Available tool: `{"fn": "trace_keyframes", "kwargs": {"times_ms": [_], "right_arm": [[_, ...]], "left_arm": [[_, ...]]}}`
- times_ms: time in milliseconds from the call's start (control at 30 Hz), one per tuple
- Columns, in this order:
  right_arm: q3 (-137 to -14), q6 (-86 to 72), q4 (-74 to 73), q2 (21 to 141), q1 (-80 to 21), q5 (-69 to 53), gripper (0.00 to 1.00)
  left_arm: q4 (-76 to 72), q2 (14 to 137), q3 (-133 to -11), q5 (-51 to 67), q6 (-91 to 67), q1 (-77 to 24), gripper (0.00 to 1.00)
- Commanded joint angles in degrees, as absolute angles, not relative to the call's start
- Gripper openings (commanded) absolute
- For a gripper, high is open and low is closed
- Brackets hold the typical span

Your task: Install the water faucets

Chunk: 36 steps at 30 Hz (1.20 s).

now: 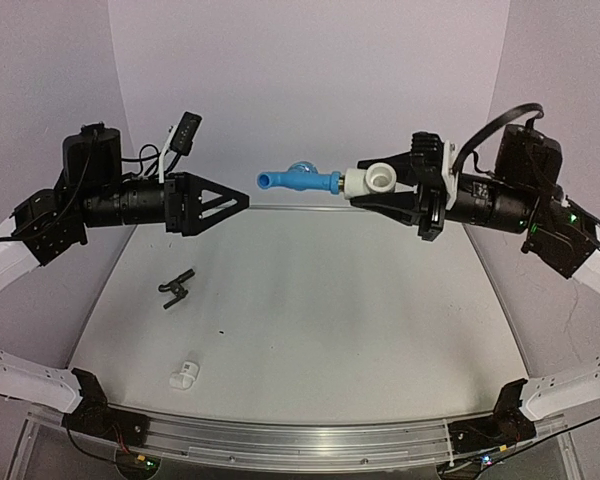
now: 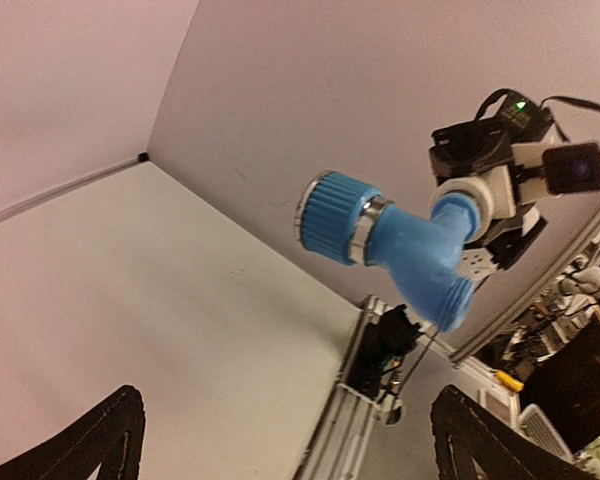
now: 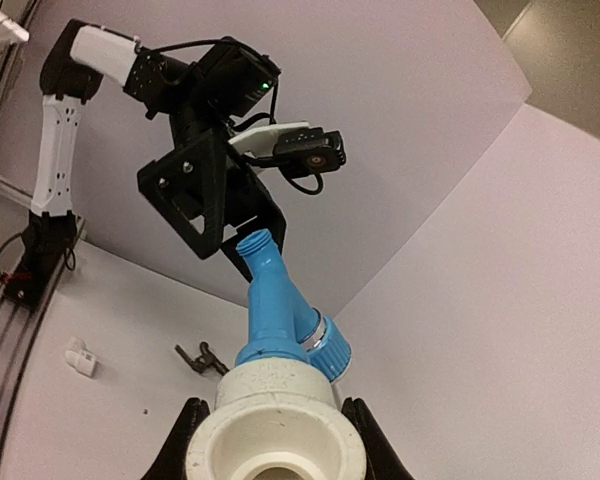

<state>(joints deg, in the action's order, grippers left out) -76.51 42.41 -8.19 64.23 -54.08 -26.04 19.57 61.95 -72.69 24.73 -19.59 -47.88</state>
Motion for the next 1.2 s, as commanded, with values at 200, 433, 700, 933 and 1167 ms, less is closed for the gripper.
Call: {"fn": "trace_keyframes", "kwargs": {"times_ms": [200, 433, 700, 933, 1167], "right_arm": [[-70.24, 75.36, -5.45, 59.83, -54.27, -33.43, 0.00], [-69.32, 82.02, -5.45, 60.48, -54.41, -36.87, 0.00], [-70.05, 82.66, -5.45, 62.85, -55.08, -38.66, 0.00], [-70.50, 78.54, -4.83, 64.01, -55.31, -38.66, 0.00], [-71.57, 65.22, -3.96, 64.58, -55.33, -36.65, 0.00]], "left_arm": [[3.76, 70.60, -73.63, 56.56, -36.92, -47.59, 1.00], [-6.16, 73.19, -71.07, 61.27, -44.15, -47.63, 1.00], [-8.82, 74.47, -71.28, 63.65, -44.22, -47.66, 0.96], [-9.55, 75.10, -72.24, 65.70, -43.24, -47.72, 0.76], [-9.33, 73.32, -71.01, 64.83, -39.33, -47.73, 0.66]]}}
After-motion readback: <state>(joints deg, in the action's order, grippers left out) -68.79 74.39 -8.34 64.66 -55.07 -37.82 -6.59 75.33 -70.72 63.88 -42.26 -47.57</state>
